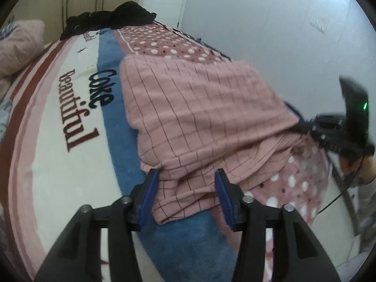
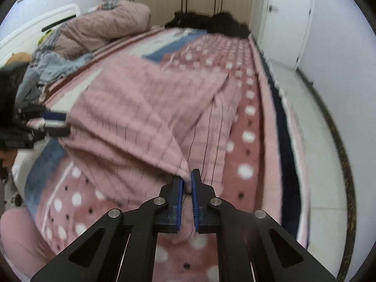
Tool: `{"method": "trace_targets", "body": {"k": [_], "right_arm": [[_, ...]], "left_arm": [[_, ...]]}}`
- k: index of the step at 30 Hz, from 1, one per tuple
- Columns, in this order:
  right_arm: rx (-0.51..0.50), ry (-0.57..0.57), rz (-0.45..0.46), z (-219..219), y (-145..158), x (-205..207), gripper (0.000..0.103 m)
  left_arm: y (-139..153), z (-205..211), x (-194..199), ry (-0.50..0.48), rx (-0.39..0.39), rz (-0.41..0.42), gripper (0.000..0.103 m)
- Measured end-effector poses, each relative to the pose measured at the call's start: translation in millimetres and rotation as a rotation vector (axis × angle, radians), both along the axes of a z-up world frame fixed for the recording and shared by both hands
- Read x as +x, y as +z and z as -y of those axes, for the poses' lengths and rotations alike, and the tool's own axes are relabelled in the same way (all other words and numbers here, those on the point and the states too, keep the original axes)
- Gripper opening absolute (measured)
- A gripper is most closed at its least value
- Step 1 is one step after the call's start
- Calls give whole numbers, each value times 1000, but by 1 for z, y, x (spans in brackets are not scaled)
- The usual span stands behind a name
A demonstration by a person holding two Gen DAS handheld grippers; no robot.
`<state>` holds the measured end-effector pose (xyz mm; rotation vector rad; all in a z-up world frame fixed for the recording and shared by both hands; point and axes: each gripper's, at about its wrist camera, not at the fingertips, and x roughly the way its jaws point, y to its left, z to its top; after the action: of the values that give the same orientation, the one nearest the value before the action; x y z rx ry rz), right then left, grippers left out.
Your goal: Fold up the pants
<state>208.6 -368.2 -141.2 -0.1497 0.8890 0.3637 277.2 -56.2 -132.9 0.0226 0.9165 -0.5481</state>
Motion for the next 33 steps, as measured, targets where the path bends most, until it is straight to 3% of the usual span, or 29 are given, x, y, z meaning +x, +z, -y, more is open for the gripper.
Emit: {"method": "trace_targets", "body": {"k": [2,3,5,6,10,12,16,18,19,20,21,27,30,33], "right_arm": [[47,-16,4,7,7,1,5],[85,-32,3,12,13,3,9],[175,-58,25,22,30,9,39],[192,-63,33,22,34,12,45],[308,-101,14,25,44,44,51],[348,-125,-2,25,40,62,51],[308,-102,-50,10,19,88,40],[269,-99,-48,1,11,92,39],[241,-100,-25,-3,9,92,30],[216,-111,-2,-6,9,93,13],[206,-120,9,-7,9,94,6],[67,-251,109,0,16,110,0],[104,-285,67,19,13,124,0],[190,-243,-19,32,9,123,3]], "left_arm": [[12,-9,3,33,-26,31,66],[20,-13,7,55,-38,47,66],[30,-17,15,76,-74,51,67],[34,-16,21,83,-96,50,68],[25,-3,47,123,-49,17,72],[14,3,56,136,-17,-13,72],[-14,7,61,127,-1,-81,72],[-22,9,59,120,10,-91,71],[-25,10,57,116,15,-95,68],[-27,11,56,109,11,-102,62],[-29,11,55,101,3,-112,60],[-30,13,45,73,20,-110,57],[-27,8,45,69,-11,-121,57],[-16,-2,48,82,-46,-105,68]]}}
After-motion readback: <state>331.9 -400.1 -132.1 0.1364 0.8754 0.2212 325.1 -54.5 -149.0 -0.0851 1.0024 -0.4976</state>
